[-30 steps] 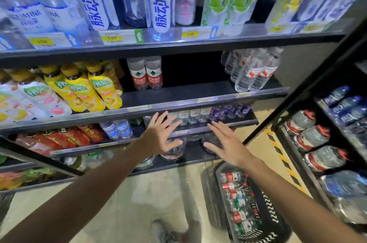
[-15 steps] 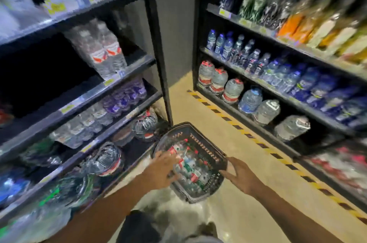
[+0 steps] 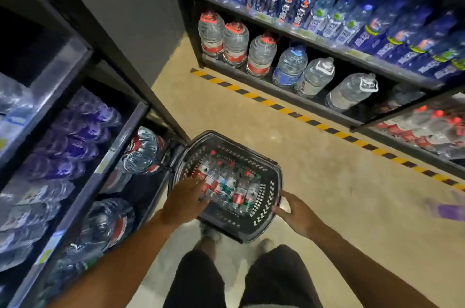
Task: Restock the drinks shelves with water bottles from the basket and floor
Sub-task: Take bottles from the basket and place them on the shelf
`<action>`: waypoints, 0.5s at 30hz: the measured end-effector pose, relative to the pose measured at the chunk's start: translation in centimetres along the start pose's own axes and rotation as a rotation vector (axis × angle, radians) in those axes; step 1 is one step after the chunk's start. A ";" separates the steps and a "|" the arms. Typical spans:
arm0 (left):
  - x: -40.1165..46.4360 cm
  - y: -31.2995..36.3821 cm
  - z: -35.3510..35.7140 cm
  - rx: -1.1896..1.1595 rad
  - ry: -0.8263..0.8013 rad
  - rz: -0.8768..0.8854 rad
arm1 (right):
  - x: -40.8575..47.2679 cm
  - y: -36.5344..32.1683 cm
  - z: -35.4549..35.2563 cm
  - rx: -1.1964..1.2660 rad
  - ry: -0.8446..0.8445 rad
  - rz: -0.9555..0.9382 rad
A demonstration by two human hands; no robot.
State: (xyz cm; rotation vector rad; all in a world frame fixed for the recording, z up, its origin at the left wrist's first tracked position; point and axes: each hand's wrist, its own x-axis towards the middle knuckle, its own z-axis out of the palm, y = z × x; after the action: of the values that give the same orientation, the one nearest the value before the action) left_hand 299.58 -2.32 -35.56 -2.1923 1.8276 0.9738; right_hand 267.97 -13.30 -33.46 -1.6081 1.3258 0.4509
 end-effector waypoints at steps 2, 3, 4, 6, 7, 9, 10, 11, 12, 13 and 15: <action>3.7 -3.1 2.7 0.020 -0.083 -0.062 | 3.6 0.5 2.2 0.065 0.013 0.050; 5.5 -4.6 4.4 0.020 -0.116 -0.092 | 5.5 1.0 3.5 0.118 0.016 0.075; 7.1 -6.1 6.3 0.007 -0.137 -0.112 | 7.6 1.7 4.9 0.172 0.014 0.098; 10.4 -9.0 10.3 -0.037 -0.135 -0.122 | 12.0 3.6 7.8 0.220 -0.024 0.142; 11.9 -10.3 12.3 -0.077 -0.131 -0.129 | 14.2 4.8 9.6 0.242 -0.060 0.176; 15.1 -12.3 16.2 -0.145 -0.102 -0.166 | 18.7 7.3 13.7 0.259 -0.077 0.228; 16.8 -13.2 18.2 -0.152 -0.095 -0.185 | 20.8 8.6 15.8 0.225 -0.067 0.238; 18.6 -14.0 20.1 -0.153 -0.103 -0.208 | 22.6 9.8 17.6 0.161 -0.064 0.223; 20.3 -14.7 21.9 -0.155 -0.117 -0.228 | 24.2 10.7 19.3 0.098 -0.073 0.193; 22.0 -15.3 23.6 -0.168 -0.123 -0.240 | 25.8 11.6 20.8 0.067 -0.099 0.168; 25.2 -16.4 27.0 -0.253 -0.120 -0.267 | 28.8 13.4 23.5 0.021 -0.173 0.118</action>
State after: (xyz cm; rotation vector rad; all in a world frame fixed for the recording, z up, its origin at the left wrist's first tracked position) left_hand 305.55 -6.15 -75.36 -2.3796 1.3803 1.3012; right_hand 272.35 -8.29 -72.36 -1.4443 1.2933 0.6322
